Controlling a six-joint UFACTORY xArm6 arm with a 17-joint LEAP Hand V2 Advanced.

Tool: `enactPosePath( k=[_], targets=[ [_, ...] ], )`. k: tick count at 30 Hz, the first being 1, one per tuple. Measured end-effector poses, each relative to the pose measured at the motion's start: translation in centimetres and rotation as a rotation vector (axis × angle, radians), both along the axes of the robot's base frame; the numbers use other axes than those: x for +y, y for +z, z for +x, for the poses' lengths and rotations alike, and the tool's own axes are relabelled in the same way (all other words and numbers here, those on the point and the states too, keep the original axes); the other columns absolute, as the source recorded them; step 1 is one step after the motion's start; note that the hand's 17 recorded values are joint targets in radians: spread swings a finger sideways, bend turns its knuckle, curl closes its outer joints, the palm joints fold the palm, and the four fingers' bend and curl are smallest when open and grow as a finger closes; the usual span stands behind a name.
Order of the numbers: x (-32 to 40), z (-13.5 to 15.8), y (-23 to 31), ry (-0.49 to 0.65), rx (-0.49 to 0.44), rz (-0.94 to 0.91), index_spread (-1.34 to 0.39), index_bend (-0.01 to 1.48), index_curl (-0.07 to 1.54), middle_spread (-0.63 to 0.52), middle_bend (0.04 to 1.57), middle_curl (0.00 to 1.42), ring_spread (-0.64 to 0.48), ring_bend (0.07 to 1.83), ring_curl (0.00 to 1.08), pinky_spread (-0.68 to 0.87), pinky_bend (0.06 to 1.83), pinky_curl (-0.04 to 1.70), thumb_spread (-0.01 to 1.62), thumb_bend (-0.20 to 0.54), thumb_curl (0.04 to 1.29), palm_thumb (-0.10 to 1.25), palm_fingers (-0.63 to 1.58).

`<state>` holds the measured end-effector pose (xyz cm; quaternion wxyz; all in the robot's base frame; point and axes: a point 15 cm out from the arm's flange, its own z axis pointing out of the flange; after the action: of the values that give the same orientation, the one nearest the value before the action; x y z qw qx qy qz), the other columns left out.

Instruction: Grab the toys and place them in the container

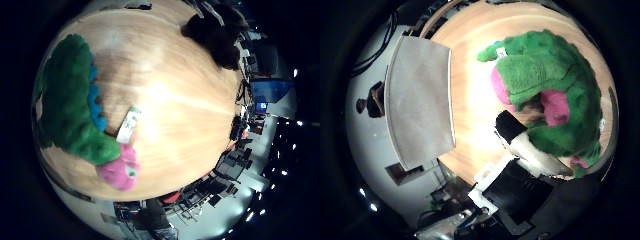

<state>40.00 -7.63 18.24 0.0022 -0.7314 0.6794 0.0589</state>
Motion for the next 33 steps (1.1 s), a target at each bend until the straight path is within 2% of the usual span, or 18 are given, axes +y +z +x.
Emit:
enactPosePath(
  k=[8, 14, 17, 19, 20, 21, 23, 24, 28, 33],
  targets=[
    [-0.4, -0.2, -2.8, -0.012, 0.047, 0.01, -0.46, 0.17, 0.3, -0.15, 0.21, 0.36, -0.1, 0.49, 0.21, 0.37, 0.44, 0.22, 0.98, -0.024, 0.3, 0.48, 0.36],
    [-0.4, -0.7, -4.5, -0.013, 0.089, 0.019, -0.46, 0.14, 0.29, -0.15, 0.2, 0.36, -0.14, 0.55, 0.22, 0.31, 0.51, 0.23, 0.97, -0.026, 0.3, 0.49, 0.4],
    [-0.4, -1.0, -5.4, -0.015, 0.109, 0.024, -0.45, 0.09, 0.25, -0.2, 0.24, 0.37, -0.23, 0.71, 0.26, 0.19, 0.58, 0.23, 0.98, -0.015, 0.31, 0.53, 0.53],
    [-0.5, -1.1, -5.5, -0.017, 0.113, 0.026, -0.46, 0.02, 0.18, -0.27, 0.31, 0.39, -0.3, 0.88, 0.3, 0.01, 0.78, 0.26, 0.99, 0.003, 0.32, 0.6, 0.74],
    [-0.5, -1.1, -5.5, -0.017, 0.113, 0.026, -0.47, 0.03, 0.17, -0.3, 0.35, 0.41, -0.33, 0.95, 0.33, -0.1, 0.89, 0.3, 0.99, 0.016, 0.33, 0.65, 0.85],
    [-0.5, -1.1, -5.6, -0.017, 0.113, 0.026, -0.47, 0.04, 0.16, -0.32, 0.36, 0.42, -0.34, 0.96, 0.34, -0.15, 0.92, 0.3, 0.99, 0.015, 0.33, 0.66, 0.88],
    [-0.5, -1.0, -5.4, -0.017, 0.11, 0.026, -0.5, 0.13, 0.16, -0.38, 0.46, 0.46, -0.36, 1.02, 0.37, -0.28, 1.0, 0.34, 1.0, 0.03, 0.35, 0.74, 1.09],
    [-0.5, -0.9, -5.4, -0.017, 0.109, 0.026, -0.51, 0.14, 0.16, -0.4, 0.49, 0.47, -0.37, 1.04, 0.39, -0.33, 1.04, 0.36, 1.0, 0.031, 0.35, 0.77, 1.11],
    [-0.6, -0.7, -4.8, -0.017, 0.097, 0.022, -0.55, 0.27, 0.23, -0.43, 0.63, 0.55, -0.35, 1.08, 0.44, -0.43, 1.07, 0.4, 0.99, 0.048, 0.37, 0.89, 1.28],
    [-0.6, -0.4, -3.2, -0.014, 0.071, 0.017, -0.56, 0.38, 0.31, -0.43, 0.75, 0.59, -0.34, 1.11, 0.46, -0.48, 1.06, 0.41, 0.98, 0.026, 0.38, 0.95, 1.3]
  ],
)
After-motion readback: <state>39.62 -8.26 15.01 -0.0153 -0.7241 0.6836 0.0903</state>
